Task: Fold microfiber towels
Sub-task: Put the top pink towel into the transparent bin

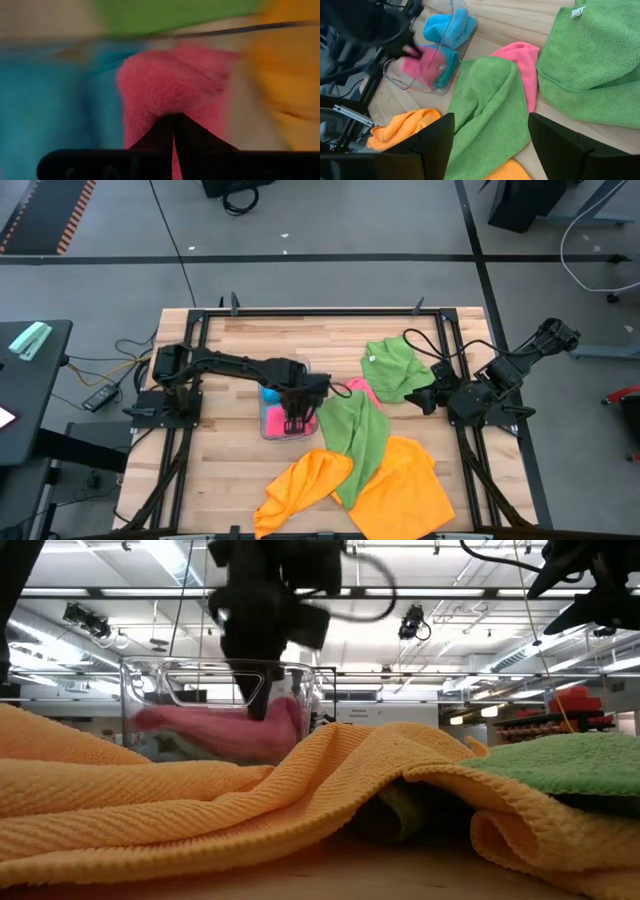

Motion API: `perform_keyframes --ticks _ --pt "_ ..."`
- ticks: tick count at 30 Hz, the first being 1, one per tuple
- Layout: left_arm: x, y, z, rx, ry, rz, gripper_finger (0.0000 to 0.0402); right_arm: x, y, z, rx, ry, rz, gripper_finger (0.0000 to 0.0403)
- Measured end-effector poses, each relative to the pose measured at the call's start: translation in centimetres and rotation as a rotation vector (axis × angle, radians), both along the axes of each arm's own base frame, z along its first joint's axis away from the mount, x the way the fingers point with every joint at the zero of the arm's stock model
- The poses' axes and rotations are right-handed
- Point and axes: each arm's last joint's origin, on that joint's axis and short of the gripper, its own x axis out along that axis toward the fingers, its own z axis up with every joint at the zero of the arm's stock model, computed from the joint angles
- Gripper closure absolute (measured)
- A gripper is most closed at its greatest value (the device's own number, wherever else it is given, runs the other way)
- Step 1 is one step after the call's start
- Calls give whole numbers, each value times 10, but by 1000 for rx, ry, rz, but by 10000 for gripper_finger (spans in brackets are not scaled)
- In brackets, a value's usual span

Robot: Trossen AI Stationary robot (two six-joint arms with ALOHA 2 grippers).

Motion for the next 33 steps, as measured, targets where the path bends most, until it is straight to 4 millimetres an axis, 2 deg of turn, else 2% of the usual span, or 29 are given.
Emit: perform_keyframes --ticks 2,6,9,12,15,23,26,33 --pt "-5 7 -9 37 40 81 377 0 0 0 2 -2 0 141" --pt "-19 17 -26 6 149 199 380 0 0 0 5 -6 -1 141" --pt "-26 15 -36 -82 186 209 386 0 0 0 5 -6 -1 141" --pt "-27 12 -37 -135 195 198 390 0 0 0 4 -6 0 141" --pt "-26 12 -29 -139 184 196 390 0 0 0 4 -5 0 141" --pt "-20 24 20 -111 43 168 372 0 0 0 -7 -2 9 141" --pt "-19 15 29 -117 12 116 356 0 0 0 -11 0 12 141" --pt "-15 -34 24 -112 0 -50 274 0 0 0 -15 5 13 141"
